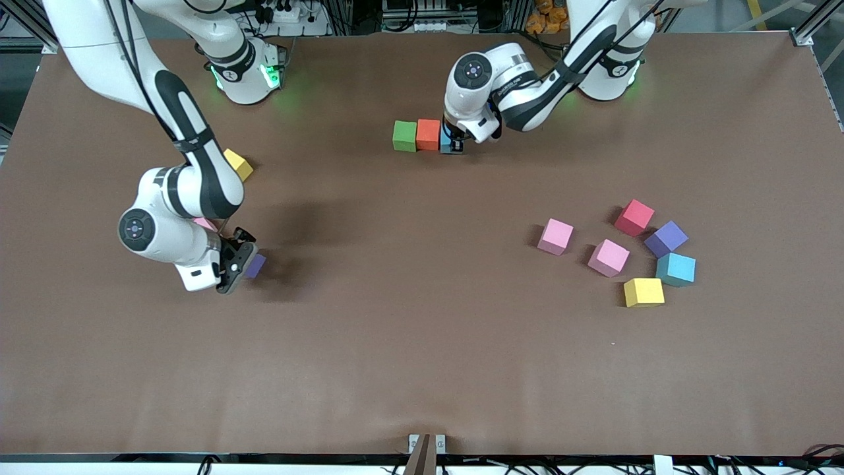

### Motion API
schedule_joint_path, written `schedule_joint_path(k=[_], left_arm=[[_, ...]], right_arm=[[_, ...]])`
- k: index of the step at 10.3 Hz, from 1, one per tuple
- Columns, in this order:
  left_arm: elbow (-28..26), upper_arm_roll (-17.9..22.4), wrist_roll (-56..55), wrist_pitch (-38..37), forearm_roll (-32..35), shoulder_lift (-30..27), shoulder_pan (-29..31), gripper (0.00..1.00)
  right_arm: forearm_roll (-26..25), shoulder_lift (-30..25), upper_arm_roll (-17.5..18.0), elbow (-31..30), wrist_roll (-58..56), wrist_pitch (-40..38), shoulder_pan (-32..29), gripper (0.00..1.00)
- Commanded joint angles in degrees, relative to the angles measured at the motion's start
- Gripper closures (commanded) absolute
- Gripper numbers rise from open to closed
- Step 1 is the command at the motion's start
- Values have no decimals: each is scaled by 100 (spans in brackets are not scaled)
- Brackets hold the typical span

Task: Form number 2 with 11 blocks
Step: 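Set cyan beside orange with the left gripper while the right gripper lifts purple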

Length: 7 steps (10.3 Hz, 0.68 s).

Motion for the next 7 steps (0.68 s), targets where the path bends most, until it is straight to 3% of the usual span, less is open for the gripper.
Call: schedule_joint_path(k=[1, 3, 7], left_arm=[[-69, 19, -157, 123, 272, 2, -9, 97], [-78, 19, -157, 123, 352, 63, -18, 92], [-70, 19, -157, 123, 361, 116, -18, 63]], right_arm=[[119, -253, -46, -40, 529, -269, 255, 68], [119, -245, -37, -40, 645, -261, 317, 68], [128, -332, -37, -40, 1373, -287, 694, 68]])
